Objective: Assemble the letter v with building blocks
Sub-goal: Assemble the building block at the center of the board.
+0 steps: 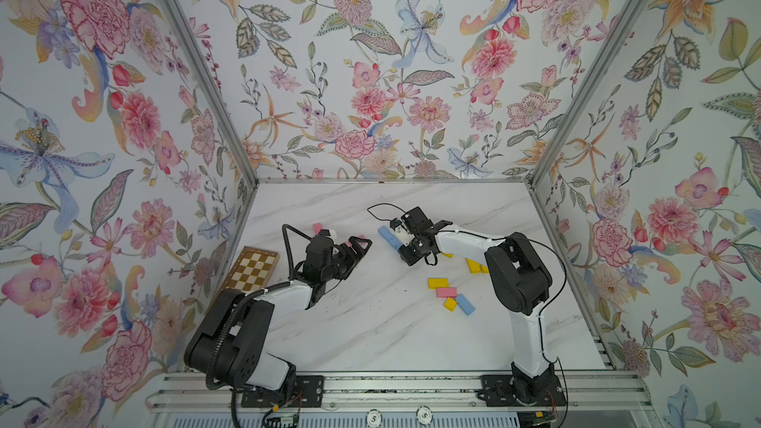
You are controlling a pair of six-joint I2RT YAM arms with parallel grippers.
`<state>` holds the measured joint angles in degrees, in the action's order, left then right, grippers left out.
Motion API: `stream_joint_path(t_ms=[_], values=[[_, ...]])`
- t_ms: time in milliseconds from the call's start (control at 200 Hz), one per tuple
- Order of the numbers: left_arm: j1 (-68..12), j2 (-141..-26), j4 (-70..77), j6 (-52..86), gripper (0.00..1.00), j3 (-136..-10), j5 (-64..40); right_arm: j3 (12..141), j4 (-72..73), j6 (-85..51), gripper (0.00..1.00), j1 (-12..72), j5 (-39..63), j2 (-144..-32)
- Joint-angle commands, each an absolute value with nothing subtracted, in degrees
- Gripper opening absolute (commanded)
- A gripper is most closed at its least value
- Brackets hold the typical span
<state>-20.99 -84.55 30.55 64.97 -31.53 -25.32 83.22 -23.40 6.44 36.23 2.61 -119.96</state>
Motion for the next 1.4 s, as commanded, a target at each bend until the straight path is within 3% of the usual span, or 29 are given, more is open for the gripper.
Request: stream_joint_path(t_ms=[0,480,931,1396], values=[[-20.46,-85.08,30.76,64.07,0.99,-32.39,-26.04,82.56,-27.46,5.36,0.29,35.68,2.71,-123.23],[-20.48,-85.34,30.87,64.16,0.99,-32.69,-26.26,83.23,-27.51,5.71,0.32,35.73,2.76,-124.01],[-20.48,-85.17,30.59,64.07,0.99,-32.63,-26.23,81.79,-27.61,5.71,0.42,36.04,2.56,-122.36],[-20.70,-84.51,30.33,64.07,0.99,-32.48,-26.44,79.28,-26.69,5.62,0.59,36.06,2.33,-118.45]])
